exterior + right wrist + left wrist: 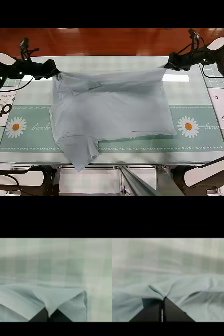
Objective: Fold the shirts.
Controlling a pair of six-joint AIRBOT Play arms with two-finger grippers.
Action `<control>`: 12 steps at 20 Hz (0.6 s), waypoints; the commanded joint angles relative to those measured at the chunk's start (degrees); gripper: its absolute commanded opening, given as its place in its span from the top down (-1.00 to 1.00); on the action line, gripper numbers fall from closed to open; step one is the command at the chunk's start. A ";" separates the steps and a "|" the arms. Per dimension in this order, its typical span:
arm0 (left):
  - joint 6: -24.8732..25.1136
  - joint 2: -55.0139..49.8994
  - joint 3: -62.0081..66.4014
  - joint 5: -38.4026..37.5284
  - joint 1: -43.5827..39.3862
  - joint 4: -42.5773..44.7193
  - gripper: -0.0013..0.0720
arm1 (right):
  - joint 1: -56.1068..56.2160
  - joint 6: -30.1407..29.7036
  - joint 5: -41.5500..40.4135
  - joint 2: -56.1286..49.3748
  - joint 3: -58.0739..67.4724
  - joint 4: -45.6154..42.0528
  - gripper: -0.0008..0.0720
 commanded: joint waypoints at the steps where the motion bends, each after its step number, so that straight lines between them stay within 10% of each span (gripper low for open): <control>1: 2.10 0.39 -4.04 -10.47 0.94 0.02 0.91 | -0.52 -0.28 12.20 -0.42 -1.18 -7.74 0.91; 12: 3.65 0.35 -10.73 -19.10 6.32 3.21 0.91 | -0.52 0.44 9.94 -0.70 -9.64 -10.91 0.91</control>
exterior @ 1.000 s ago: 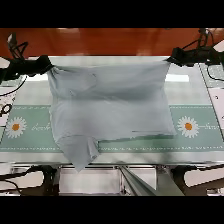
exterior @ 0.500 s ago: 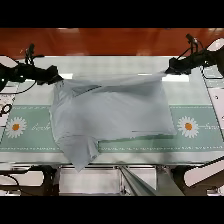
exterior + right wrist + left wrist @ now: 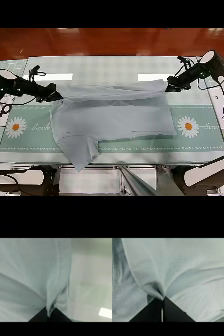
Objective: Fold the shirts.
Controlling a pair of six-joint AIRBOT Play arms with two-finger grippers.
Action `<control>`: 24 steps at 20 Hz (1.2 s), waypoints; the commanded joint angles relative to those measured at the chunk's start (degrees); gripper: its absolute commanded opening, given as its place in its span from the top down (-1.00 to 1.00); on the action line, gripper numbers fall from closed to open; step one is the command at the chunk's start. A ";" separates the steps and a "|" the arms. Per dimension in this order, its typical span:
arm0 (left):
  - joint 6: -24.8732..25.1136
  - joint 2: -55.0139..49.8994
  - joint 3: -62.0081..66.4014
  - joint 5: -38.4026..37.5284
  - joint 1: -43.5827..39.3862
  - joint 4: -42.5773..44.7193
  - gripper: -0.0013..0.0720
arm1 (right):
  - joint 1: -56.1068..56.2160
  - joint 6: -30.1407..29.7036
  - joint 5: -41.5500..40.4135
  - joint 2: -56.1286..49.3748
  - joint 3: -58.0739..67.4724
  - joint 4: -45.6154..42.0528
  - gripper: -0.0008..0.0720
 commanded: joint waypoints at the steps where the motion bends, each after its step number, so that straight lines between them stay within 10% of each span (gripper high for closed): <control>1: 0.24 -0.09 -0.46 -3.28 0.68 2.38 0.91 | 0.00 0.94 -0.04 -0.07 -0.61 -1.51 0.91; 9: -0.13 -0.66 -0.48 -9.01 0.68 2.54 0.84 | 0.17 3.39 2.05 -0.07 -0.61 -0.31 0.71; 11: -1.70 -0.63 -0.46 -11.47 0.70 4.90 -0.42 | 0.17 4.74 4.66 -0.02 -0.61 -0.26 -0.18; 16: -4.96 5.31 -1.38 -11.67 2.56 9.27 -0.41 | -2.05 5.97 10.08 5.42 -1.90 -2.40 -0.16; 24: -0.39 33.75 -34.86 -1.64 22.18 -1.07 -0.41 | -13.14 -6.58 -14.36 39.63 -49.81 16.17 -0.17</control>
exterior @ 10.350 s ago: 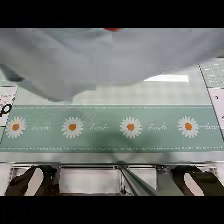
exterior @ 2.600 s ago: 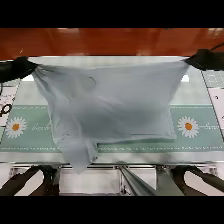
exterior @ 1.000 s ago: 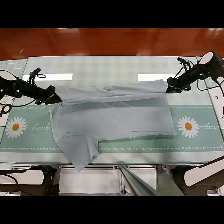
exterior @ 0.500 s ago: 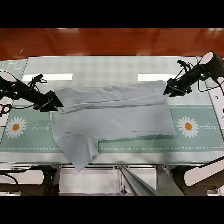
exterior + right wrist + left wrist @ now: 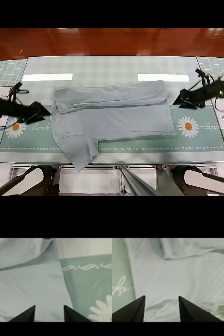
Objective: Fold the shirts.
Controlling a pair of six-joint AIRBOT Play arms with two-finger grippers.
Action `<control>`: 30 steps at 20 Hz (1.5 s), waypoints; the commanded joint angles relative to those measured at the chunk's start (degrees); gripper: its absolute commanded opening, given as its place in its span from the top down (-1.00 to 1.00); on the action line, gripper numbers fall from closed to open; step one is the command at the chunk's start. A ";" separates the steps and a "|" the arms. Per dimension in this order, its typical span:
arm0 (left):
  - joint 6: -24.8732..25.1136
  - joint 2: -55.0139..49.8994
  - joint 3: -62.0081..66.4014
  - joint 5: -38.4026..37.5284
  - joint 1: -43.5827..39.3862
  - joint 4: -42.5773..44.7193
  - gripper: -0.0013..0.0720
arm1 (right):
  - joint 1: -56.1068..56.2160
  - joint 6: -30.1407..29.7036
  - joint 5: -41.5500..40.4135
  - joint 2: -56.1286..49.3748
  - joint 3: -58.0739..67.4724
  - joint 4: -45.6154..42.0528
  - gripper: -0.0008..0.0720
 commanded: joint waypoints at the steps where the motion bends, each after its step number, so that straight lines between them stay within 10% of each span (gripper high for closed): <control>1: 0.87 11.80 -16.59 2.03 11.65 -9.88 -0.41 | -6.21 -9.62 -9.38 14.86 -21.16 15.08 -0.17; 9: -4.90 12.00 -23.76 1.77 12.76 -4.98 -0.41 | -8.28 -11.26 -6.91 22.10 -29.31 18.88 -0.17; 21: -8.13 1.62 -23.76 6.27 -10.27 -4.70 -0.39 | -8.28 -11.23 -7.61 22.10 -29.31 19.69 -0.17; 22: -5.84 1.62 -23.76 6.10 -10.56 -6.69 0.02 | -8.31 -11.23 -8.50 22.10 -29.31 19.58 -0.17; 23: -3.65 1.68 -23.76 6.01 -10.56 -8.79 0.88 | -8.59 -10.47 -9.84 22.10 -29.31 19.08 -0.17; 30: 1.05 4.00 -23.76 6.19 -10.56 -18.71 0.91 | -18.36 3.02 -7.39 21.09 -30.32 -0.94 -0.17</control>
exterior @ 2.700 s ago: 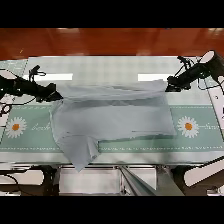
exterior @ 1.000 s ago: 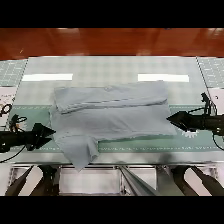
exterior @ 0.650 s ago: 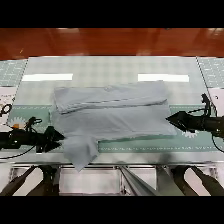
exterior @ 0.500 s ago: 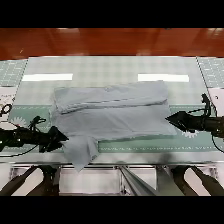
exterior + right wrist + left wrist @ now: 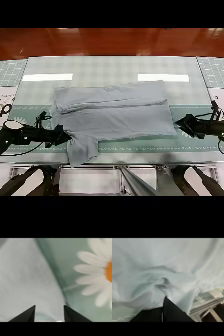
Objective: Fold the shirts.
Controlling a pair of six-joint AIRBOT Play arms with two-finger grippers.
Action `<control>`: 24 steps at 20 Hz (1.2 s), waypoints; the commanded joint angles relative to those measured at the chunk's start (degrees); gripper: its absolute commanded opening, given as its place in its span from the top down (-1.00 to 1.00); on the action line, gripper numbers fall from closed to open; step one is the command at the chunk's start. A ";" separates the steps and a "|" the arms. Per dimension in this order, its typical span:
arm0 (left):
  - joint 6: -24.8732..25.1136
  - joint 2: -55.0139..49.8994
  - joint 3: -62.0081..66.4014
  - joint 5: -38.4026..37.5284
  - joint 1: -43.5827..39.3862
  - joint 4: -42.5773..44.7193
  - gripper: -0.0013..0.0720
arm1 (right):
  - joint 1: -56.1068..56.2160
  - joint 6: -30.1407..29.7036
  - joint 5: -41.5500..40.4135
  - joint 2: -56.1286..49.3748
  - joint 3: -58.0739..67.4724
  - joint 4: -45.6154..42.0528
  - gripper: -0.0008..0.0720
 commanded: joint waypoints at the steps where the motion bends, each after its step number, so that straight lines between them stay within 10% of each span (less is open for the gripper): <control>1: 2.54 1.05 0.02 -1.03 -0.20 -6.60 0.91 | -3.13 3.89 2.99 -1.86 -0.61 -6.95 -0.17; 10: 3.52 1.07 0.02 0.59 -0.17 -7.21 0.91 | 2.08 -4.02 1.05 -17.22 1.14 12.04 -0.15; 11: 3.54 1.07 0.04 0.94 -0.17 -7.21 0.91 | 3.39 -4.94 0.26 -17.97 2.01 14.69 -0.02; 13: 4.46 1.07 0.35 1.55 0.63 -7.19 0.91 | 5.44 -8.48 0.94 -18.23 4.37 15.78 0.91; 18: 6.51 1.07 5.77 -2.21 4.28 -8.07 0.91 | 5.27 -10.21 5.38 -17.94 12.00 12.13 0.91; 24: 3.45 -1.44 16.39 13.53 1.66 -8.37 0.91 | 12.90 -8.74 3.61 -24.74 27.43 12.57 0.91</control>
